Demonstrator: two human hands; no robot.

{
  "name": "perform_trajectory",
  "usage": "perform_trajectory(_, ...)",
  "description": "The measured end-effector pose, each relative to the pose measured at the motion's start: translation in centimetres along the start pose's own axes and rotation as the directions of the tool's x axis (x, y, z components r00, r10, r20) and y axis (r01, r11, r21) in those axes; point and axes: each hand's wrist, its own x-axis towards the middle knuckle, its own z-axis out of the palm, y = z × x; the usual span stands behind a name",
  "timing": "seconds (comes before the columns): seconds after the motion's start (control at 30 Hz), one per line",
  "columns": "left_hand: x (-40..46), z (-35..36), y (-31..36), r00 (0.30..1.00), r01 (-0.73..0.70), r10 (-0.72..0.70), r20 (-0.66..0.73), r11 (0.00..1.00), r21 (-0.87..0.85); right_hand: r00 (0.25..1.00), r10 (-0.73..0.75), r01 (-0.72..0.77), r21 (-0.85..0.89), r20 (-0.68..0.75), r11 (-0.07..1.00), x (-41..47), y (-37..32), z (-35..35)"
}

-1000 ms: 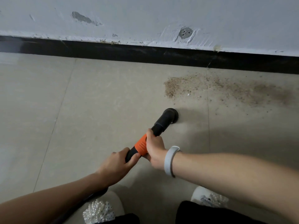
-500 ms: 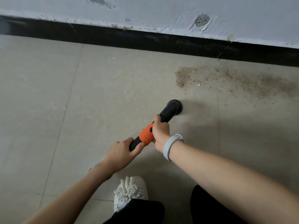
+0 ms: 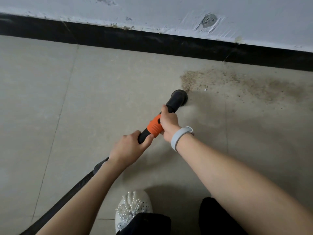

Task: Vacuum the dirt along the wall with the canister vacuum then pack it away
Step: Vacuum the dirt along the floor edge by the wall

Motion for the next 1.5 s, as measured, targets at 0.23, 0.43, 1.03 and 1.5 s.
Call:
perform_trajectory(0.23,1.9,3.9,6.3,0.966,-0.233,0.201,0.163,0.950,0.210,0.969,0.107,-0.042,0.278,-0.221,0.960,2.7,0.8,-8.9)
perform_trajectory(0.43,2.8,5.7,8.6,0.936,-0.345,0.308,0.171,0.898,0.272,0.939,0.126,0.003,0.373,-0.321,0.928,3.7,0.4,-12.3)
perform_trajectory(1.03,0.8,1.1,0.3,0.987,-0.020,0.023,-0.158,1.000,0.021,0.997,-0.067,0.067,-0.001,0.042,0.998,2.9,-1.3,-0.1)
perform_trajectory(1.5,7.0,4.3,9.0,0.973,-0.227,0.230,0.013,0.946,0.232,0.987,0.016,0.033,0.306,-0.158,0.951,7.7,-4.9,-10.1)
